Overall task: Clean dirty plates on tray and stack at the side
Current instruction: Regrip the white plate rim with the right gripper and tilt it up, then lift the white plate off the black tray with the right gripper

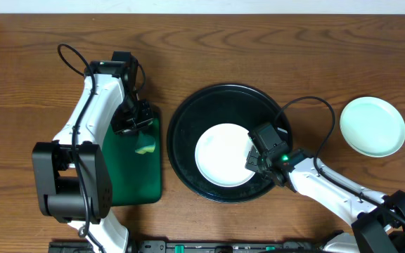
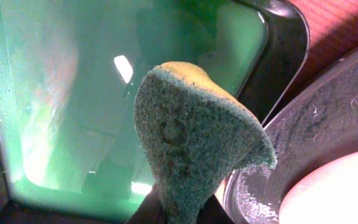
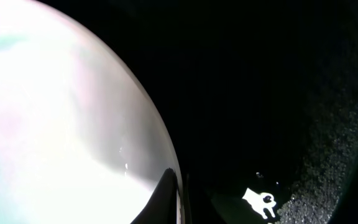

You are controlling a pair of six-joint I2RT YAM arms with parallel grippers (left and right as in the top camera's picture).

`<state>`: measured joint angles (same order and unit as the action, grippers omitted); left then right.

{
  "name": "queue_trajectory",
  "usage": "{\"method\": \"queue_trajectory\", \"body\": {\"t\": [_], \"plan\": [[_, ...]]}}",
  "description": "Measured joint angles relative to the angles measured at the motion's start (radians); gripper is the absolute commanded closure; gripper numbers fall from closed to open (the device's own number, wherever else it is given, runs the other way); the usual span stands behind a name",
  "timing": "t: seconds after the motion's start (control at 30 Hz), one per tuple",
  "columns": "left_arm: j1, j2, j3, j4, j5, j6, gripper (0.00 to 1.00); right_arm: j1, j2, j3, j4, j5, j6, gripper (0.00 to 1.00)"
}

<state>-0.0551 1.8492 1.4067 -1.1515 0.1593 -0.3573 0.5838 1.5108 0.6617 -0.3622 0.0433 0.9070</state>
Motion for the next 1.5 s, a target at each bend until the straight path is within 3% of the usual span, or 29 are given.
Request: {"method": "queue_trajectory", "body": {"t": [0.17,0.57,1.07,1.5], "plan": [[0.0,0.0,0.0,-0.004,0.0,0.003,0.93,0.001,-0.024,0.0,-0.01,0.047,-0.1,0.99],[0.0,0.0,0.0,-0.003,0.0,0.017,0.93,0.001,-0.32,0.065,-0.11,0.278,-0.355,0.99],[0.0,0.0,0.0,-0.003,0.0,0.018,0.93,0.004,-0.323,0.121,-0.132,0.554,-0.637,0.99],[0.0,0.0,0.0,0.004,0.0,0.018,0.93,0.053,-0.319,0.287,-0.123,0.739,-1.075,0.99]]}}
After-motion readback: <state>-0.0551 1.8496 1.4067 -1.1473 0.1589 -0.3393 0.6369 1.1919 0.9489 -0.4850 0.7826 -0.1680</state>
